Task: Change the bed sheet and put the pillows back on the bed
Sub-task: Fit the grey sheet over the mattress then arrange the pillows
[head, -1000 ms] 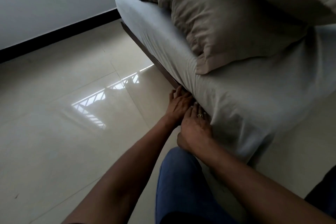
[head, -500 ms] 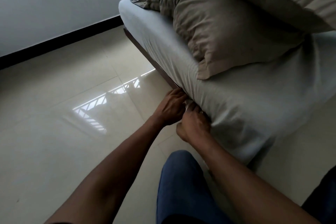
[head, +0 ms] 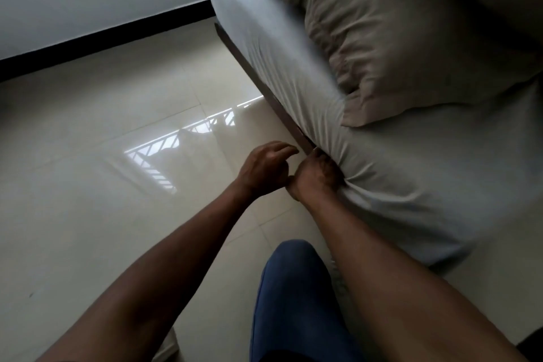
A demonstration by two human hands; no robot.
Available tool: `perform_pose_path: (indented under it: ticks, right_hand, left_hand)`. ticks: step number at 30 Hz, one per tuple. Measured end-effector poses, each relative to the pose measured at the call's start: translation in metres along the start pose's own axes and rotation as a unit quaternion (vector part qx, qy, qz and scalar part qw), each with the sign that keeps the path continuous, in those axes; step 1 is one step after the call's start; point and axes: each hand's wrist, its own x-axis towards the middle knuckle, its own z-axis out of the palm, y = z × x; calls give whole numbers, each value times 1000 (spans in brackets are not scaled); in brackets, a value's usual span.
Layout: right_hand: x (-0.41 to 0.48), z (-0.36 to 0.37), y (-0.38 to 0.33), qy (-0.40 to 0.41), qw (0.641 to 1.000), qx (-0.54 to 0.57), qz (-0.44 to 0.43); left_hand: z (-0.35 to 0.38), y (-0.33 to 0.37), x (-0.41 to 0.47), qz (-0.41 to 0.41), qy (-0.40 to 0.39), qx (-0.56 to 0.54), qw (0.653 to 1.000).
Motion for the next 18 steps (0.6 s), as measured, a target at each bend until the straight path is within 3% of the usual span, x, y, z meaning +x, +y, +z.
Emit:
perform_pose_path:
  ticks: [4, 7, 11, 14, 18]
  right_hand:
    - [-21, 17, 9, 42, 995, -74, -52]
    - [-51, 25, 21, 19, 992, -89, -87]
    - [-80, 34, 45, 3, 988, -121, -93]
    - [-99, 37, 68, -4, 995, -83, -48]
    - [-130, 30, 82, 0, 998, -64, -29]
  left_hand:
    - [11, 14, 13, 37, -49, -40, 997]
    - [28, 16, 18, 38, -62, -16, 997]
    - [43, 15, 3, -59, -219, 97, 969]
    - [33, 20, -1, -8, -149, 21, 989]
    - [24, 46, -19, -85, -23, -90, 992]
